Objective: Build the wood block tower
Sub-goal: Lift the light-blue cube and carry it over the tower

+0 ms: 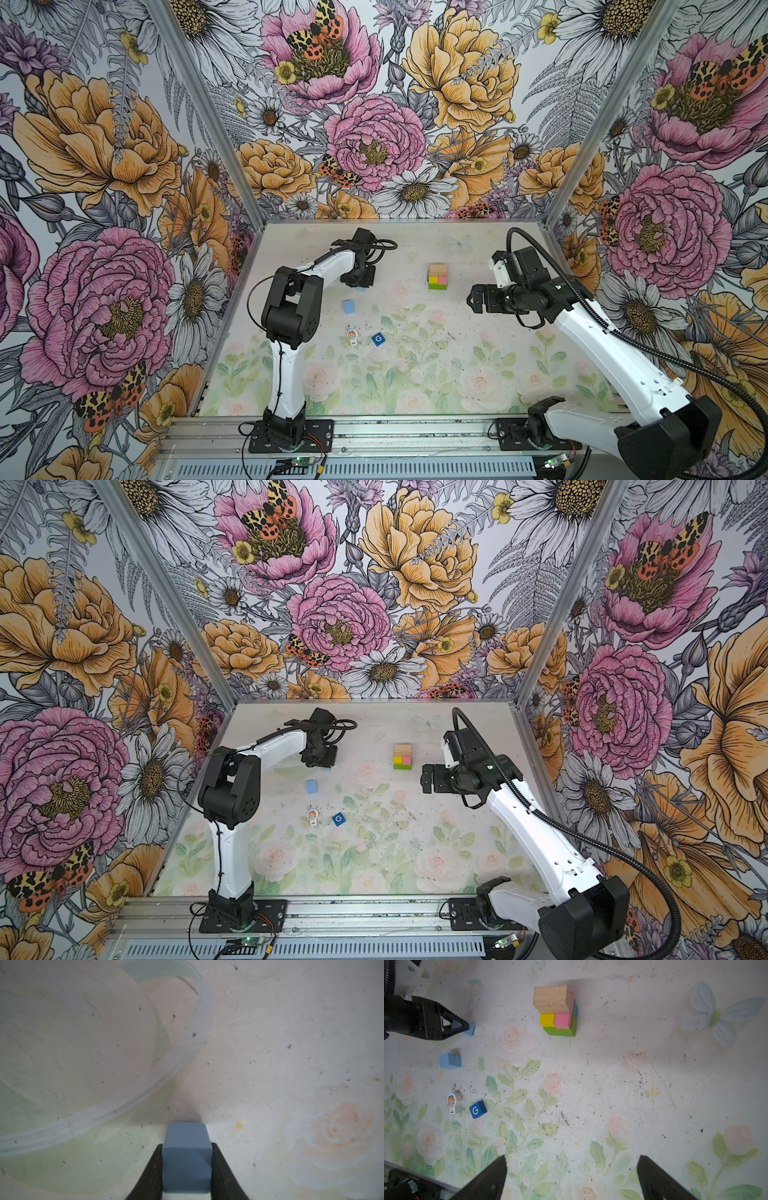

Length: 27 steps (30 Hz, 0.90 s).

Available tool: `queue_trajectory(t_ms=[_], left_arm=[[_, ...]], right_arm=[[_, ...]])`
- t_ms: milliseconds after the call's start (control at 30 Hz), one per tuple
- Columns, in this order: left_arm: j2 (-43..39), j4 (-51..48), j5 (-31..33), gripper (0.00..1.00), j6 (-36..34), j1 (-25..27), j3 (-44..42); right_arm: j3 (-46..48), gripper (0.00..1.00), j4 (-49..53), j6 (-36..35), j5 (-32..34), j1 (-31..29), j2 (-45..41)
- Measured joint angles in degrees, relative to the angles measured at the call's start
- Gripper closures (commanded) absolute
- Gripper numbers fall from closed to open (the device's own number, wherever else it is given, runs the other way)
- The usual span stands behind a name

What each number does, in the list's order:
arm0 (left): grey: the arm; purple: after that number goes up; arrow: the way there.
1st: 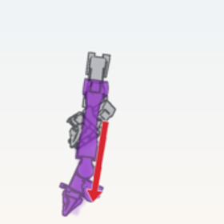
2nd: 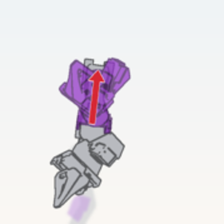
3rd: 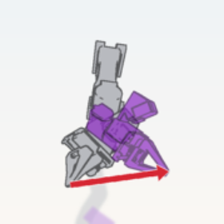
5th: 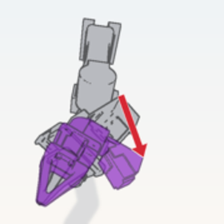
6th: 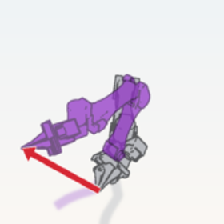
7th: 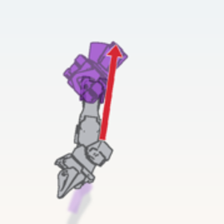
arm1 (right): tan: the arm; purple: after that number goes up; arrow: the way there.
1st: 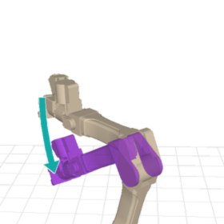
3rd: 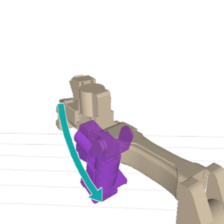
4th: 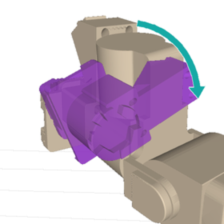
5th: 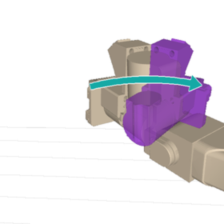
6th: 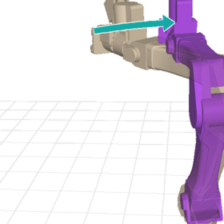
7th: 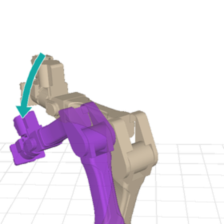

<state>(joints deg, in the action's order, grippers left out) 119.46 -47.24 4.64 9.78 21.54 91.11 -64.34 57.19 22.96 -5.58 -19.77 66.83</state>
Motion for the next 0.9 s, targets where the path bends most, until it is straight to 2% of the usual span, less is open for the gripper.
queue_trajectory(t_ms=[167, 333, 567, 733, 900], left_arm=[[-0.4, -2.4, -0.2, 0.81, 3.3, 2.0, 3.7], [-0.5, -6.1, 0.6, 0.82, 5.7, 5.1, 12.4], [0.0, -10.3, 2.0, 0.81, 9.8, 12.2, 25.1], [3.1, -11.8, 3.0, 0.81, 12.3, 17.0, 33.1], [9.1, -12.6, 4.6, 0.81, 14.6, 21.1, 37.6]], right_arm=[[5.0, 0.00, -0.7, 0.5, 2.7, 0.0, -1.8], [7.4, 0.00, -0.7, 1.6, 6.9, 0.0, -4.8], [8.9, 0.00, -1.1, 4.4, 10.8, 0.0, -9.9], [9.4, 0.00, -1.1, 5.1, 11.4, 0.0, -11.7], [9.4, 0.00, -1.0, 5.7, 11.4, 0.0, -13.4]])
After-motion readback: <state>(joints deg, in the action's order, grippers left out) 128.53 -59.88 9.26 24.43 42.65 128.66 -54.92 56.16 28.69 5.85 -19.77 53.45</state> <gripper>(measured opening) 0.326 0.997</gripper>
